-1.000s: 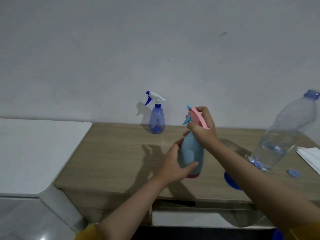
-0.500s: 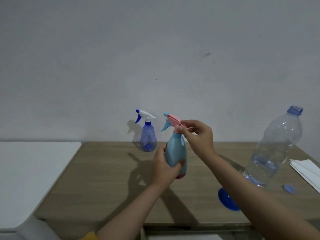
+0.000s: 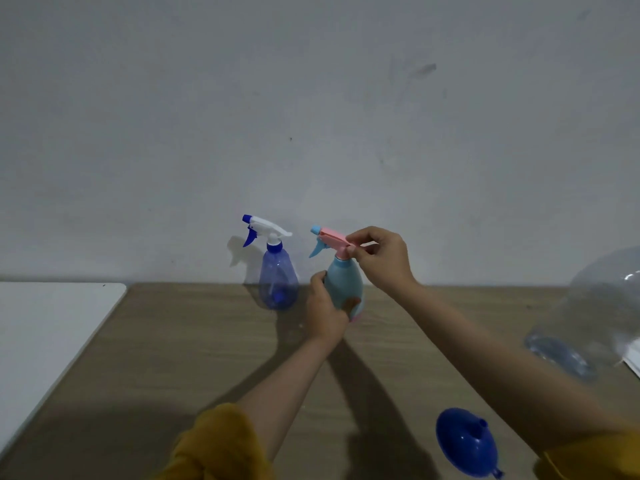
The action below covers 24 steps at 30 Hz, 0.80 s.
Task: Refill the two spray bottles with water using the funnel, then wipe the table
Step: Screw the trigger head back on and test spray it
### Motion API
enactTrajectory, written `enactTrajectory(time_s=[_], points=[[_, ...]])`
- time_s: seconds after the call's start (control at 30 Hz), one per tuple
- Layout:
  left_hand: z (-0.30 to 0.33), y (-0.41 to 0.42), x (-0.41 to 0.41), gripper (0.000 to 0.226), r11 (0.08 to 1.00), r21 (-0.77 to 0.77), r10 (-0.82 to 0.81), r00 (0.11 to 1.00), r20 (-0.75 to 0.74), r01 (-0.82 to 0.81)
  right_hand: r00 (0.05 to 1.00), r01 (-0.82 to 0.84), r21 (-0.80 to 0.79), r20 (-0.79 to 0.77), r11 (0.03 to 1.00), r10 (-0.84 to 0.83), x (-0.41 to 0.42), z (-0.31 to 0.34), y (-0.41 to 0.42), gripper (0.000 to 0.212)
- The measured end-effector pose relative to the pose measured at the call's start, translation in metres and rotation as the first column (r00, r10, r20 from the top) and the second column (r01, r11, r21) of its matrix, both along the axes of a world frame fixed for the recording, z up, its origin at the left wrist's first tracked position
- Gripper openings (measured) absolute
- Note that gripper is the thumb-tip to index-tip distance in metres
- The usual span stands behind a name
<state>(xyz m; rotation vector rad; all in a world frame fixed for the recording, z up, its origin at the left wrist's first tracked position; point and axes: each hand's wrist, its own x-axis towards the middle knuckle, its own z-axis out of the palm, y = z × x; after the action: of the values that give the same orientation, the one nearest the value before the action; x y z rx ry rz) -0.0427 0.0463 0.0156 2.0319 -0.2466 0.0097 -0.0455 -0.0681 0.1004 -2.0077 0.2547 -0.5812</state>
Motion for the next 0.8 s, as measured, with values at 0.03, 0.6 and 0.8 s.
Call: enactTrajectory(time_s=[0.03, 0.6, 0.8], points=[[0.0, -0.005, 0.007, 0.07, 0.998, 0.062, 0.014, 1.0, 0.007, -0.015, 1.0, -0.008, -0.01, -0.008, 1.0, 0.008, 0.008, -0.004, -0.006, 0.015], [-0.036, -0.044, 0.061, 0.068, 0.982, 0.151, 0.114, 0.993, -0.01, -0.112, 0.992, -0.115, -0.184, -0.074, 0.976, 0.102, 0.059, -0.036, -0.047, 0.012], [-0.033, -0.037, 0.06, 0.074, 0.967, 0.251, 0.045, 0.999, 0.012, -0.047, 0.989, -0.091, -0.338, -0.137, 0.937, 0.047, 0.054, -0.032, -0.04, 0.016]])
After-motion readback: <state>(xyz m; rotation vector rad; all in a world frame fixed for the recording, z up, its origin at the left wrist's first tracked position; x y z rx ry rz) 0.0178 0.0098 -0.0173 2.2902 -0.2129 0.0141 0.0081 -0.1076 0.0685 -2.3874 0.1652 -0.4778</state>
